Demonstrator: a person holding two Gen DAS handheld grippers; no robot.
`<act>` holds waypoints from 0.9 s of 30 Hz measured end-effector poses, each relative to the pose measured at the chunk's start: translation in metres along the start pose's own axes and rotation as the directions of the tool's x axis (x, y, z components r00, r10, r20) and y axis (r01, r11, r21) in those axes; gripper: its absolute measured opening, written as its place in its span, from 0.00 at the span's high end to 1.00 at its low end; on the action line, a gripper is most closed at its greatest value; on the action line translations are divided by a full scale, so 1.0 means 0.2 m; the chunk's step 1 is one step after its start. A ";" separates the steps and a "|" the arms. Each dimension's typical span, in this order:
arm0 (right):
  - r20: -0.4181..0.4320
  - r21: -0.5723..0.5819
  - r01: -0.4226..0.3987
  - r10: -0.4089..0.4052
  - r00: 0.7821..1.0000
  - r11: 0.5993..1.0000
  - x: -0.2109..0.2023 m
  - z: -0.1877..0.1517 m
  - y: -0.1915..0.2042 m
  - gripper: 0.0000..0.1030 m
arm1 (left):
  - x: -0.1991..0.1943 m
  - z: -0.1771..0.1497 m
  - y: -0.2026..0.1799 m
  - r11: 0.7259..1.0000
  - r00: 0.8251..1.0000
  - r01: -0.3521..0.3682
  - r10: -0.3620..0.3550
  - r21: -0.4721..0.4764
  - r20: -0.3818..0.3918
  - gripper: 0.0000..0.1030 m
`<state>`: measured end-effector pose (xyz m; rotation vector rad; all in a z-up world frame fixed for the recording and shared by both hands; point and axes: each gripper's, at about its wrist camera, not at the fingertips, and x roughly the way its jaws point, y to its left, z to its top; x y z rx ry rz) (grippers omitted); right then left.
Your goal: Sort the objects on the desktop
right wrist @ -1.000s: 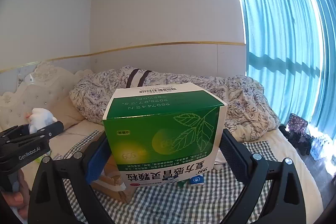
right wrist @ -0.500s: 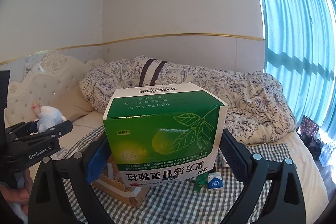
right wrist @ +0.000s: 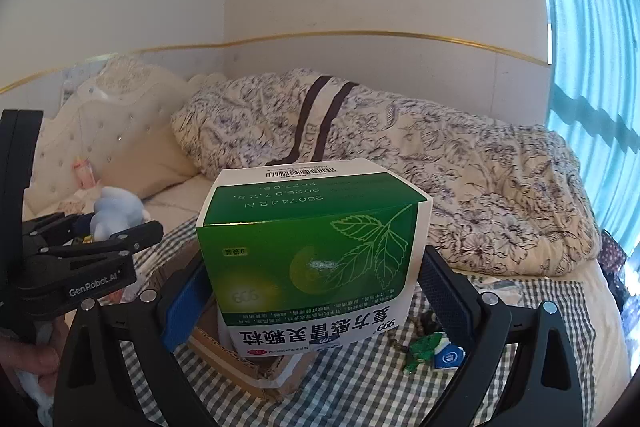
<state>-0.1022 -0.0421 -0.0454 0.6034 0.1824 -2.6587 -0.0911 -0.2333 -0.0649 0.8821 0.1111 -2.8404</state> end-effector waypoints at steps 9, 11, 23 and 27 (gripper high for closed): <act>-0.103 -0.077 -0.056 0.048 0.994 0.995 0.31 0.01 0.10 0.06 | 0.21 -0.01 0.11 1.000 0.997 -0.020 0.020 -0.005 -0.069 0.43; -0.128 -0.081 -0.073 0.062 0.990 0.994 0.37 0.01 0.12 0.06 | 0.25 -0.01 0.13 1.000 0.997 -0.020 0.019 -0.010 -0.080 0.43; -0.301 -0.137 -0.125 0.079 0.950 0.983 0.73 -0.04 0.17 0.06 | 0.45 -0.04 0.14 1.000 0.989 -0.018 0.020 0.009 -0.145 0.43; -0.378 -0.173 -0.146 0.071 0.923 0.974 0.85 -0.08 0.20 0.06 | 0.51 -0.06 0.13 1.000 0.985 -0.019 0.021 0.019 -0.170 0.43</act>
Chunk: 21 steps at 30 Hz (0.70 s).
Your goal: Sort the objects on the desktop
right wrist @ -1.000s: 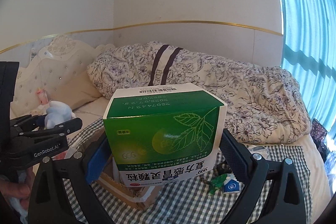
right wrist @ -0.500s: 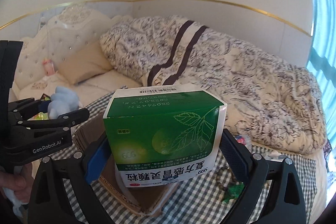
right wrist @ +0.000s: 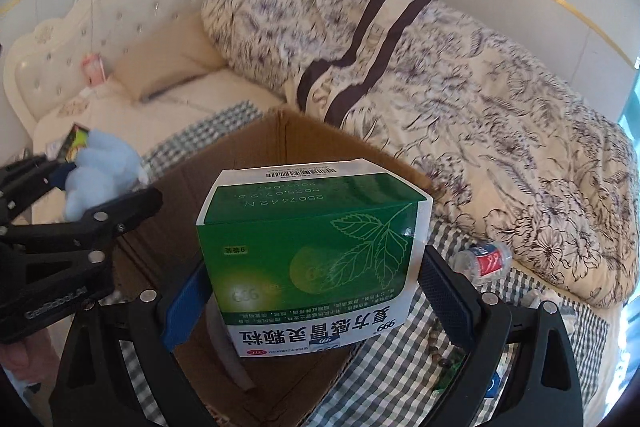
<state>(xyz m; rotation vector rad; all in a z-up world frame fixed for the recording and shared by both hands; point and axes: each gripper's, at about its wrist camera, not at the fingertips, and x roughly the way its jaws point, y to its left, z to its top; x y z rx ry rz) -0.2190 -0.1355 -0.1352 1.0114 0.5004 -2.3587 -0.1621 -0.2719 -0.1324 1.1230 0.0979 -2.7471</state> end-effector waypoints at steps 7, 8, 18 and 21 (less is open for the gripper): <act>-0.074 -0.058 -0.016 0.011 0.997 0.998 0.13 -0.02 0.03 0.06 | 0.12 0.00 0.00 1.000 0.998 0.011 -0.011 0.002 -0.059 0.43; -0.081 -0.067 -0.020 0.015 0.997 0.998 0.15 -0.02 0.04 0.06 | 0.14 -0.01 -0.01 1.000 0.998 0.011 -0.010 0.004 -0.067 0.43; -0.067 -0.130 -0.010 0.002 0.998 0.992 0.18 -0.07 0.09 0.05 | 0.19 -0.03 -0.04 1.000 0.996 0.014 -0.013 0.018 -0.088 0.43; -0.051 -0.160 0.015 -0.024 0.998 0.987 0.17 -0.06 0.11 0.05 | 0.18 -0.03 -0.05 1.000 0.996 0.014 -0.013 0.017 -0.088 0.43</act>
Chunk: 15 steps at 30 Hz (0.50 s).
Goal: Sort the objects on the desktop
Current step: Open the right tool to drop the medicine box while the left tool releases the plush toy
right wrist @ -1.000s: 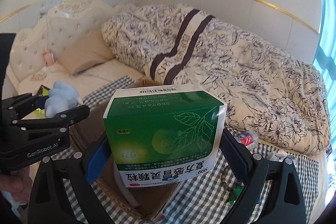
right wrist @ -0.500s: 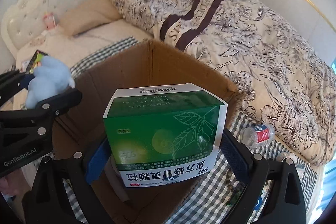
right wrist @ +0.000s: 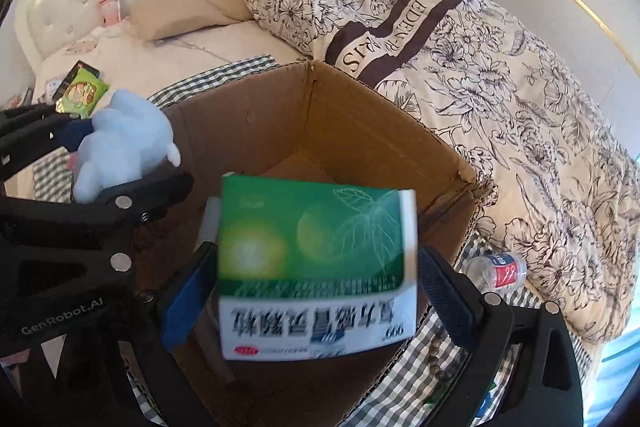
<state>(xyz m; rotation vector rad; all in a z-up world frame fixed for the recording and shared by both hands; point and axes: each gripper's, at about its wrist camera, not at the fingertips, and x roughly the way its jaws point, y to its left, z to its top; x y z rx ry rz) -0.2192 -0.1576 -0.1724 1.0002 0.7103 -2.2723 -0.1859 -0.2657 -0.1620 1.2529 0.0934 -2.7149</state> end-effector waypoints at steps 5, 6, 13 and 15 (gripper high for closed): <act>0.034 -0.033 0.000 0.001 0.999 0.999 -0.04 0.00 0.04 0.03 | -0.03 0.02 -0.02 1.000 1.000 -0.002 0.002 0.000 0.012 0.39; 0.039 -0.036 0.004 -0.003 0.999 0.999 -0.05 0.01 0.05 0.03 | -0.04 0.03 -0.02 1.000 1.000 -0.005 0.005 -0.001 0.016 0.38; 0.080 -0.056 0.020 -0.016 0.997 0.998 -0.13 0.01 0.06 0.03 | -0.11 0.05 -0.02 1.000 0.999 -0.006 0.006 -0.013 0.041 0.35; 0.093 -0.059 0.025 -0.020 0.995 0.998 -0.17 0.01 0.06 0.03 | -0.14 0.06 -0.02 1.000 0.999 -0.006 0.007 -0.016 0.052 0.35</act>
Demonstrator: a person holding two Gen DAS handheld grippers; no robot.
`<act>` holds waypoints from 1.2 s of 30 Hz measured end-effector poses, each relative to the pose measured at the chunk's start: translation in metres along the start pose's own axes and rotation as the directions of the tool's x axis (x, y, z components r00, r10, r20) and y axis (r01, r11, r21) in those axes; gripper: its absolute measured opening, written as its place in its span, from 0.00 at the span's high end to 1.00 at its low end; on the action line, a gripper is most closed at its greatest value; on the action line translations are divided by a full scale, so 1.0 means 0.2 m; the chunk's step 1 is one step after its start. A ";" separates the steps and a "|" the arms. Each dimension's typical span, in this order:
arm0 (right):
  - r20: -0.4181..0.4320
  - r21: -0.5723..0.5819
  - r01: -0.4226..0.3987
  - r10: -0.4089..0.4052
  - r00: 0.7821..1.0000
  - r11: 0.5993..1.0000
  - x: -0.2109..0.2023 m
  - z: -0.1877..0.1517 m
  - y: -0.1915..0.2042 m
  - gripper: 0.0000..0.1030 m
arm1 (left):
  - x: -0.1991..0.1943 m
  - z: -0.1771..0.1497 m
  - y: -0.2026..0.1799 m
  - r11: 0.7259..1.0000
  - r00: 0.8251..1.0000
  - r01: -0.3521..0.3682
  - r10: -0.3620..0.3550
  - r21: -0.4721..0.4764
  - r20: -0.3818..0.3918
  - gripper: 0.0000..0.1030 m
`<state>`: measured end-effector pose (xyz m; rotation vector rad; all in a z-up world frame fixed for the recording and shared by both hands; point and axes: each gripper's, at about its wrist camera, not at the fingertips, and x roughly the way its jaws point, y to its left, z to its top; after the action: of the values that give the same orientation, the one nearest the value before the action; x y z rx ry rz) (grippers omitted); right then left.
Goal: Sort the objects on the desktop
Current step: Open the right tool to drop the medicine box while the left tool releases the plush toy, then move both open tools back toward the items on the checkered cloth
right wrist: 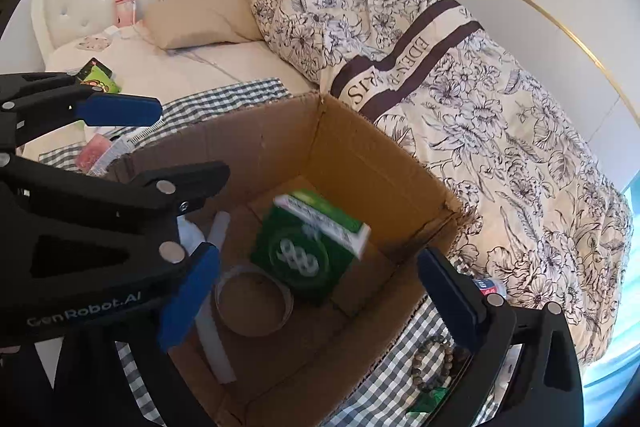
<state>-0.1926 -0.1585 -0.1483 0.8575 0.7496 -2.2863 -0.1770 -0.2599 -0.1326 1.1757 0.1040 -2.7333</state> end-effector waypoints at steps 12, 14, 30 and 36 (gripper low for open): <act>0.093 0.021 0.045 -0.046 0.995 0.999 -0.35 0.00 -0.07 0.03 | -0.31 0.08 -0.08 1.000 0.996 0.000 0.000 -0.001 0.092 0.34; 0.110 0.040 0.047 -0.051 0.993 0.998 -0.43 -0.01 -0.09 0.03 | -0.38 0.09 -0.10 1.000 0.994 0.000 0.000 -0.002 0.109 0.34; 0.303 0.243 0.067 -0.141 0.943 0.968 -1.13 -0.21 -0.37 0.00 | -0.99 0.11 -0.34 0.999 0.948 0.050 -0.046 -0.004 0.316 0.30; 0.342 0.331 0.067 -0.186 0.921 0.941 -1.38 -0.33 -0.48 0.00 | -1.19 0.09 -0.47 0.997 0.925 0.081 -0.079 0.012 0.372 0.30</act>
<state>-0.0588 0.0375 0.0345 0.4895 0.2833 -2.6255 -0.0460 -0.1409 0.0522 0.6422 0.1108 -2.9695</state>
